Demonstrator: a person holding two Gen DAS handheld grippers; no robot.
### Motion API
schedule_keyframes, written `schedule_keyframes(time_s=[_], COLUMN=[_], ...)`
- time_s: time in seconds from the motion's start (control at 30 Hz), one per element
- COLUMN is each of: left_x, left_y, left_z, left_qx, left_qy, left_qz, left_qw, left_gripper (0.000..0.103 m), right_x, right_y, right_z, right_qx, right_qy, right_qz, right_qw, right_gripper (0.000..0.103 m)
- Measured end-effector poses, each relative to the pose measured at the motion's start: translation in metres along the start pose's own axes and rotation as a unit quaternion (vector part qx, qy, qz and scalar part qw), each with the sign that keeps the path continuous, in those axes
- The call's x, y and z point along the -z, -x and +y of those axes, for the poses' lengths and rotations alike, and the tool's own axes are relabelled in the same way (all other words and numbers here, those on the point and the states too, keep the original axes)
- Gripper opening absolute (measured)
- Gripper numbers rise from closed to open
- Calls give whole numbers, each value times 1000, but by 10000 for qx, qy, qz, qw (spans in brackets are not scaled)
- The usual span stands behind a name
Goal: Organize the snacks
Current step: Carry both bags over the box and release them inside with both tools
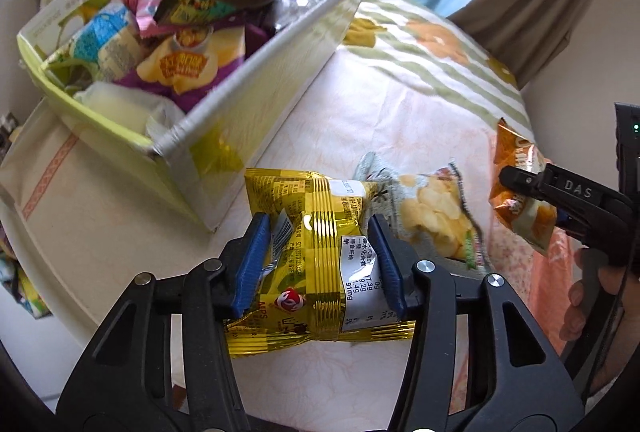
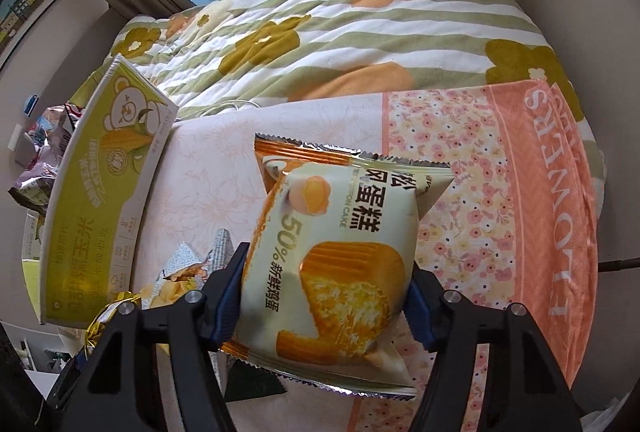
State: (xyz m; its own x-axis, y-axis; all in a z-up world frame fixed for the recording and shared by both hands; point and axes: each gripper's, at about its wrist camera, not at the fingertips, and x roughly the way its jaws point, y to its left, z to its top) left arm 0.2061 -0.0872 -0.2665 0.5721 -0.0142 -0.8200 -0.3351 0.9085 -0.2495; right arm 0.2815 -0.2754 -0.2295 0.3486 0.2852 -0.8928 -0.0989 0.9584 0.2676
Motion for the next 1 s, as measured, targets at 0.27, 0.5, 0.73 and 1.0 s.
schedule_keyframes(time_s=[0.27,0.5,0.73,1.0], left_x=[-23,-54,-103,-164], left_y=[59,109,138,137], left_z=[-8,9,56,124], left_qx=[561,631,597,491], left_qy=[-87,-166,-166,-417], left_qz=[-564,-1258,-1711,-1671], left_qw=[9968,9899,9833,9838], left_gripper=[47,47,47,47], right_x=[-5,-16,-13,-2], right_y=[51,101,114,101], right_z=[23,72,134,217], right_qx=[-161,-491,-927,-1003], right_qy=[171,668,900,1078], right_qz=[-483,-936,-1074,-1120], right_qw=[9986,9921,9858,9827], right_gripper=[64,64,64,64])
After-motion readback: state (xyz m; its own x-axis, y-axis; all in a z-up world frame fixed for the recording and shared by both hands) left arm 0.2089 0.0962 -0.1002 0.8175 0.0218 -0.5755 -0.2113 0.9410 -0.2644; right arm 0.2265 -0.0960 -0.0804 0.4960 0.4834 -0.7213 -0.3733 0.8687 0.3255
